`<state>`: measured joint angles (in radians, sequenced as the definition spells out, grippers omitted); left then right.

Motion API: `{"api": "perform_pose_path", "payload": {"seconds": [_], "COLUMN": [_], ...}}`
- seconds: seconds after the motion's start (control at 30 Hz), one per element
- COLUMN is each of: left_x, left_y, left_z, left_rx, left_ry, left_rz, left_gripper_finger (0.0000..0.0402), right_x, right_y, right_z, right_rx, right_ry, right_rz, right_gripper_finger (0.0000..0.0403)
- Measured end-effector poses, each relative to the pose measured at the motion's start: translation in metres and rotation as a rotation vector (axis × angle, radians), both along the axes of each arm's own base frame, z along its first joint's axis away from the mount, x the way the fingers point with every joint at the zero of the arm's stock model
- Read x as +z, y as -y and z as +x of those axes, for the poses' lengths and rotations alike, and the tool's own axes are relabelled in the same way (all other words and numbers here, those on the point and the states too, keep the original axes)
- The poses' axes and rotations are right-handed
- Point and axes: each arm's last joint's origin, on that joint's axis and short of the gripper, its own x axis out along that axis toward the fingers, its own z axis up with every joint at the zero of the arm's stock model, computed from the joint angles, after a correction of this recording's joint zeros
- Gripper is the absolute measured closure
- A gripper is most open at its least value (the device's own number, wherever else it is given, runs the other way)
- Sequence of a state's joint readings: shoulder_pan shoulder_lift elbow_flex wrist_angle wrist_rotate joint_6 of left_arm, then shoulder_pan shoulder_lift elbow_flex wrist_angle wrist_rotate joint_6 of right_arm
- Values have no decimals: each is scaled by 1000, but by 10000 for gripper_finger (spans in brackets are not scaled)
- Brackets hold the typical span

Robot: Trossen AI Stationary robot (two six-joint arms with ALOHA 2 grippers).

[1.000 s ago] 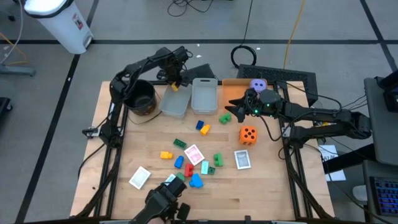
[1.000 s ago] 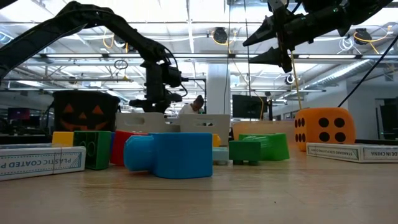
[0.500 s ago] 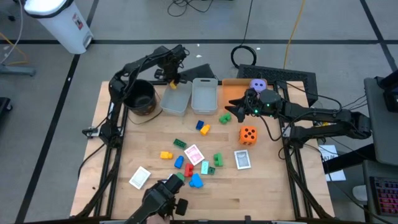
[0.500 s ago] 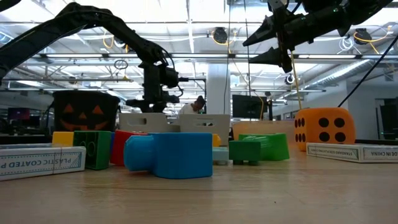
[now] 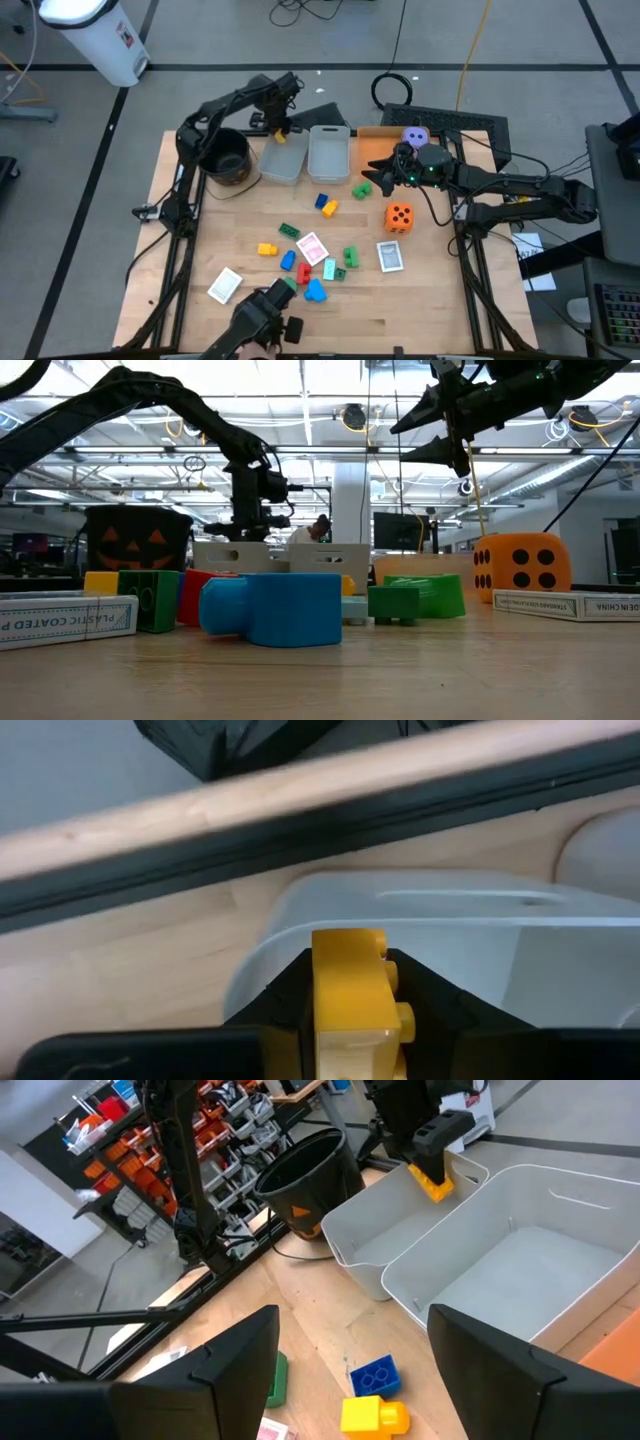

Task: Pick & Place Toys
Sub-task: Put the yellow game piece into the left gray bin

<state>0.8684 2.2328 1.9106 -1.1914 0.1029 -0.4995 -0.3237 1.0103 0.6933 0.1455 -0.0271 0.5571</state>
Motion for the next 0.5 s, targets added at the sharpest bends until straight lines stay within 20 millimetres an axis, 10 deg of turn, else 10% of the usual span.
{"api": "perform_pose_path", "payload": {"seconds": [0.5], "left_x": [-14], "left_y": [0], "left_z": [1], "left_rx": [-3], "left_ry": [-43], "left_rz": [-27], "left_gripper_finger": [278], "right_x": [-1], "right_y": [0], "right_z": [0], "right_rx": [0], "right_ry": [-7], "right_rz": [5], "right_gripper_finger": [152]}}
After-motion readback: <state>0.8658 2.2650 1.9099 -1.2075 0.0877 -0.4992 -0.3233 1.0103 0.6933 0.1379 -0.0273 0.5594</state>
